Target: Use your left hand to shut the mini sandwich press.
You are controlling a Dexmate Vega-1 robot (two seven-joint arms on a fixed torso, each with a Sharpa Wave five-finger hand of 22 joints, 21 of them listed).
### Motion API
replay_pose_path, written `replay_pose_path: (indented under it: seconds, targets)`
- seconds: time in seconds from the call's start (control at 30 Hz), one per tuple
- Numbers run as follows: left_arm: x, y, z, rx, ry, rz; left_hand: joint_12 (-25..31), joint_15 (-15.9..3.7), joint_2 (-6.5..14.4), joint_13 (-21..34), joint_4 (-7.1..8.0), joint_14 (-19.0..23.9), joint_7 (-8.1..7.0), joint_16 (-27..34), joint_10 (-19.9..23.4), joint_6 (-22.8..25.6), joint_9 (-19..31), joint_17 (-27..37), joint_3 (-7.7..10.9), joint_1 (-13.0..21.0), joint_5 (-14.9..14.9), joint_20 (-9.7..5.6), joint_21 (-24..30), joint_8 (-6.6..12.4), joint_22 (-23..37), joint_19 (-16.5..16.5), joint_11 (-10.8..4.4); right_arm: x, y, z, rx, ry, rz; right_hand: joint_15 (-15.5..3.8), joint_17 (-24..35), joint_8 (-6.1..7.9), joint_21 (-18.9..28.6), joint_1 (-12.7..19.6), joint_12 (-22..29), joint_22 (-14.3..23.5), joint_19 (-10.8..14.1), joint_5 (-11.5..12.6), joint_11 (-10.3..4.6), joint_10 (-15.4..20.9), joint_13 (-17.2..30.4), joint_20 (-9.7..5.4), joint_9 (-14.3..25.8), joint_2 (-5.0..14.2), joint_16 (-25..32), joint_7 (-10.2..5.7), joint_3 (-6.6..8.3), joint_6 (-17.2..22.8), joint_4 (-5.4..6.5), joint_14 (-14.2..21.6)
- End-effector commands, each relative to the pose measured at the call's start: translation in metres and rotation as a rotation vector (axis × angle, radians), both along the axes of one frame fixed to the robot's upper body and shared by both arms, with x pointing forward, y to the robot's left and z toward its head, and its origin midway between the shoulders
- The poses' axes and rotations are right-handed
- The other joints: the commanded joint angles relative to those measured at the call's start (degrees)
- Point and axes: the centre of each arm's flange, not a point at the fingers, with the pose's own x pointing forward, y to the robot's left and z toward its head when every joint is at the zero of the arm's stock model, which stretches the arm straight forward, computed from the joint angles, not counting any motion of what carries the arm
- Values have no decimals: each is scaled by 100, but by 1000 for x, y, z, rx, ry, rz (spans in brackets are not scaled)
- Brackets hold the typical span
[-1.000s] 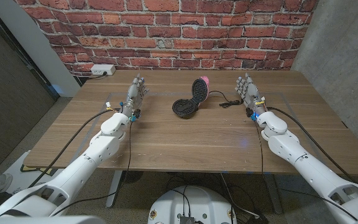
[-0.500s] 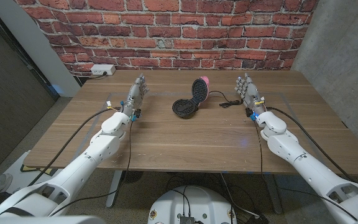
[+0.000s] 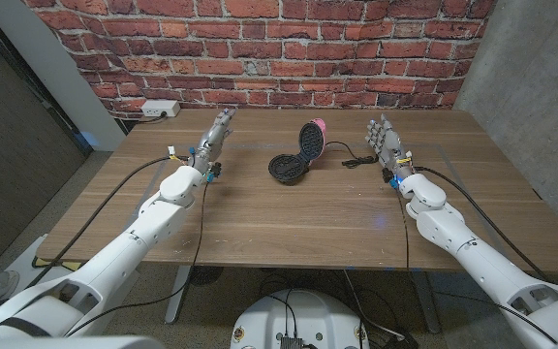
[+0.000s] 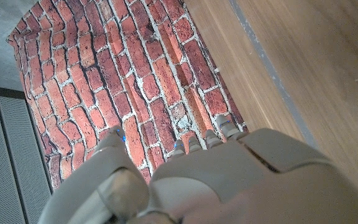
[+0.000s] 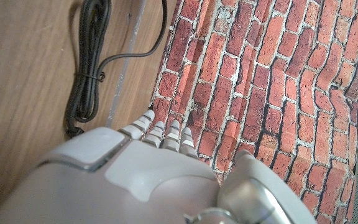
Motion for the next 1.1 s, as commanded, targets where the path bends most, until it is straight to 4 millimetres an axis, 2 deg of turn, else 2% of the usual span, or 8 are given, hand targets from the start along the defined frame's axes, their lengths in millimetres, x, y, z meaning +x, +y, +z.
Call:
replay_pose_path:
  seconds: [0.03, 0.3, 0.6, 0.63, 0.77, 0.87, 1.0, 1.1]
  targets:
    - [-3, -9, 25, 103, -40, 52, 22, 27, 56, 13, -66, -581, -22, 9, -937, -1024, 12, 28, 21, 66, -44, 38, 0, 32, 13, -211, -14, 0, 0, -3, -2, -6, 2, 0, 7, 5, 0, 20, 22, 8, 36, 22, 32, 32, 20, -169, 21, 64, 26, -6, 37, 6, -21, -37]
    - [-7, -18, 44, 204, -66, 75, 11, 42, 121, 18, -103, -611, -26, -23, -914, -1024, 14, 30, 67, 160, -86, 24, -11, 28, 17, -201, 67, 1, 1, -7, 6, -5, 7, 1, 6, 6, -7, 29, 20, 8, 34, 20, 41, 32, 20, -162, 22, 62, 26, -4, 39, 11, -30, -38]
    - [-14, -30, 63, 291, -95, 96, -9, 146, 149, 24, -134, -605, -34, -34, -907, -1021, 20, 39, 87, 234, -155, 121, -48, 21, 23, -246, 71, 1, 1, -9, 11, -15, 12, 2, 7, 12, -13, 37, 24, 9, 33, 18, 48, 46, 21, -158, 22, 57, 25, -1, 39, 26, -38, -40]
    - [-15, -31, 65, 298, -99, 98, 10, 150, 151, 27, -140, -588, -36, -30, -841, -1003, 22, 42, 88, 250, -177, 136, -48, 26, 24, -231, 139, 1, 1, -9, 11, -16, 12, 3, 7, 12, -13, 37, 24, 9, 34, 18, 49, 46, 21, -158, 22, 57, 26, -4, 39, 27, -39, -38]
    - [-19, -35, 73, 317, -112, 103, 14, 170, 151, 29, -145, -557, -34, -20, -815, -963, 23, 45, 87, 262, -198, 164, -48, 39, 26, -215, 161, 0, 1, -9, 12, -21, 11, 2, 7, 11, -15, 40, 24, 9, 34, 17, 47, 49, 21, -157, 22, 56, 26, -3, 39, 27, -41, -39]
    - [-22, -38, 80, 340, -122, 112, 7, 184, 149, 32, -153, -524, -32, -14, -808, -933, 24, 50, 85, 279, -226, 157, -50, 46, 28, -198, 106, -1, 0, -10, 15, -26, 8, 3, 7, 12, -16, 41, 23, 9, 35, 17, 50, 49, 21, -157, 22, 56, 26, -4, 40, 31, -43, -38]
    - [-26, -43, 89, 383, -139, 126, 18, 199, 145, 36, -159, -497, -29, -9, -755, -894, 26, 54, 80, 293, -253, 156, -55, 56, 29, -183, 159, -3, -3, -8, 11, -32, -1, 4, 7, 13, -17, 44, 23, 9, 38, 16, 48, 50, 21, -155, 22, 56, 26, -16, 40, 34, -45, -37]
    - [-30, -47, 97, 412, -154, 133, 11, 210, 141, 37, -161, -485, -26, -9, -757, -884, 27, 56, 76, 300, -270, 159, -59, 56, 30, -178, 106, -4, -4, -7, 14, -37, 0, 8, 6, 14, -18, 50, 26, 9, 41, 16, 46, 60, 21, -158, 22, 58, 27, -21, 43, 37, -50, -35]
